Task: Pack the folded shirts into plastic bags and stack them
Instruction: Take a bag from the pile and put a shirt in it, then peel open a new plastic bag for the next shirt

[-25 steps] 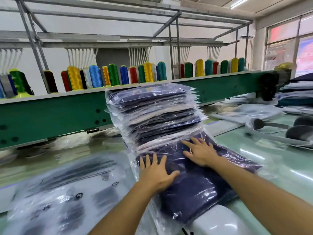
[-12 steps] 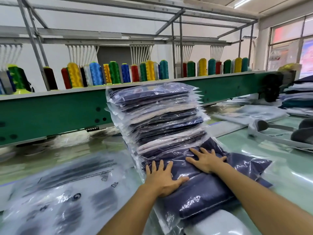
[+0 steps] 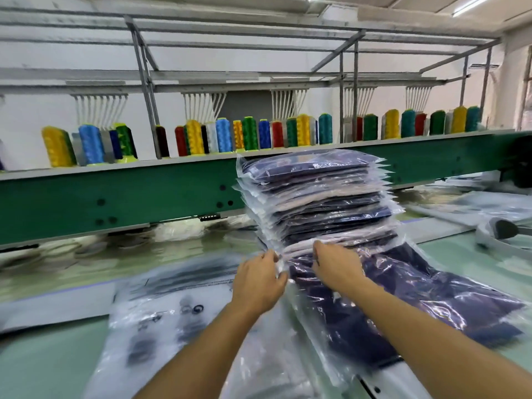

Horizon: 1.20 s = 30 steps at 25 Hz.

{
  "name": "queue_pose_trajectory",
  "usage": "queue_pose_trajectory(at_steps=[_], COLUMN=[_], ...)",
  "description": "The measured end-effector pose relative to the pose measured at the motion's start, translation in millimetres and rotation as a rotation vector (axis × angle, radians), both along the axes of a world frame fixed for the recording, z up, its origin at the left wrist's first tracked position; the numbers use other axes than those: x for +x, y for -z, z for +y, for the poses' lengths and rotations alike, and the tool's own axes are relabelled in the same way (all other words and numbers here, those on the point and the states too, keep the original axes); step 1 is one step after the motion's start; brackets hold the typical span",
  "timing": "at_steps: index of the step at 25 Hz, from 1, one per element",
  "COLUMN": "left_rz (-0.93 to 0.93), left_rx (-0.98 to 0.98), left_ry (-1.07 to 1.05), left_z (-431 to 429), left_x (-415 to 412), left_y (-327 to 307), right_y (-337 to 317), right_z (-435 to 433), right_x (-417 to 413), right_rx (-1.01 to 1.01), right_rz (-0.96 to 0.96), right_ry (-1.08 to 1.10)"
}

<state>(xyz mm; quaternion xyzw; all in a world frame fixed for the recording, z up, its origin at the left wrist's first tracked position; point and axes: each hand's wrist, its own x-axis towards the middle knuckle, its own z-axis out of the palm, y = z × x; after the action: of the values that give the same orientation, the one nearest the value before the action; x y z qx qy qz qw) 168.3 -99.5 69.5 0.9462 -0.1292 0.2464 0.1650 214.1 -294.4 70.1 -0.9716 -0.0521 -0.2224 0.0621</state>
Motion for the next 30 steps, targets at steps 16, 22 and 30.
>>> queue_pose_trajectory(at_steps=[16, 22, 30], left_rz=[0.484, 0.503, 0.398], left_rx=[-0.234, -0.052, -0.135], left_ry=[-0.207, -0.307, -0.455], left_z=[198, 222, 275], left_x=[-92, -88, -92], left_y=[46, 81, 85], right_y=[52, 65, 60], right_z=[267, 269, 252], right_x=[-70, -73, -61], right_rx=[0.582, 0.691, 0.31], right_rz=[0.327, 0.232, 0.276], right_ry=[-0.655, -0.552, -0.211])
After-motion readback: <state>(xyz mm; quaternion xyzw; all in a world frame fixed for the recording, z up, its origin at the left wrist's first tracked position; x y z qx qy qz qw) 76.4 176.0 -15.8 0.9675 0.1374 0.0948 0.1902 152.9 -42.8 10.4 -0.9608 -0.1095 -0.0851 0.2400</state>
